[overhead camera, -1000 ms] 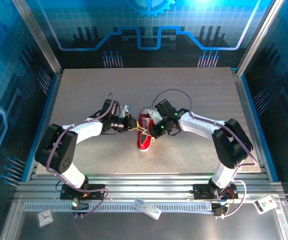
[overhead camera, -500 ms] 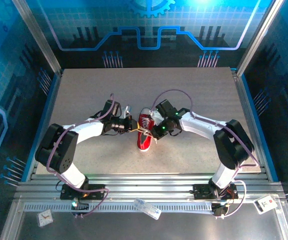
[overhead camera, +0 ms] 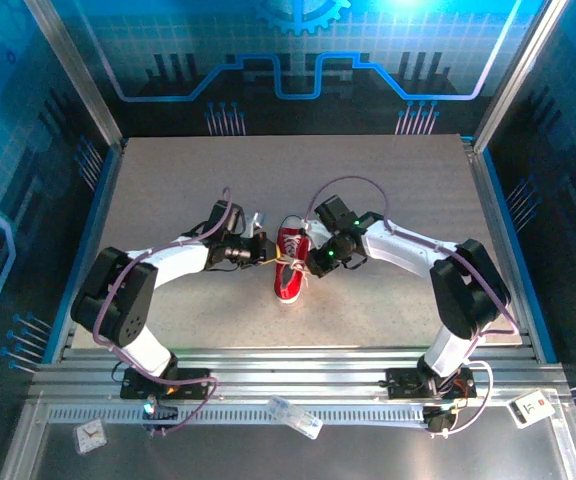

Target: Tie the shoes

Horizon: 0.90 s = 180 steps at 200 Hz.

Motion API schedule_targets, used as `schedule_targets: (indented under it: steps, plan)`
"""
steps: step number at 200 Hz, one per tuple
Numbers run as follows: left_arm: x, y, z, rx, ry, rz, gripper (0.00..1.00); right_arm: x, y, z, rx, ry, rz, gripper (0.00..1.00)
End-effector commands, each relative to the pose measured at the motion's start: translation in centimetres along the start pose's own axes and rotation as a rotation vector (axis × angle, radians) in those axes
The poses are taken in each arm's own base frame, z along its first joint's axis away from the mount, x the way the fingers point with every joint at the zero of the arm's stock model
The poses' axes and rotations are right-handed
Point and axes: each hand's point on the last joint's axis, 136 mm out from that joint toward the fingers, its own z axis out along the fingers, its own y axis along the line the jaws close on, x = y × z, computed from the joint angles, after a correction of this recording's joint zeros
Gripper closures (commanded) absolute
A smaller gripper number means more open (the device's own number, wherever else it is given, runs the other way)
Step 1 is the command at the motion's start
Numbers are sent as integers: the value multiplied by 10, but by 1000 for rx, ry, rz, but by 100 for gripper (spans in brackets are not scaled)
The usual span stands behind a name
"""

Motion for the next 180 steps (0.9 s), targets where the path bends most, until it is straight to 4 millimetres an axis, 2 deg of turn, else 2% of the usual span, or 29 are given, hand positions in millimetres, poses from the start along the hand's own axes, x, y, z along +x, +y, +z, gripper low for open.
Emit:
schedule_targets:
  steps: [1, 36, 75, 100, 127, 180]
  plan:
    - [-5, -3, 4, -4, -8, 12, 100, -6, 3, -8, -17, -2, -8, 100]
    - [-7, 1, 0, -34, -30, 18, 100, -7, -11, -17, 38, 8, -25, 100]
    - [-11, 4, -2, -41, -44, 23, 100, -28, -25, -31, 38, -29, -30, 100]
    - [-18, 6, -5, -43, -62, 30, 100, -37, -28, -22, 9, -10, -37, 100]
    - [-21, 12, -8, -50, -69, 29, 100, -36, -36, -9, 6, 24, -33, 100]
    - [-14, 43, -16, -84, -70, -24, 100, -32, -55, -4, 28, 28, 5, 100]
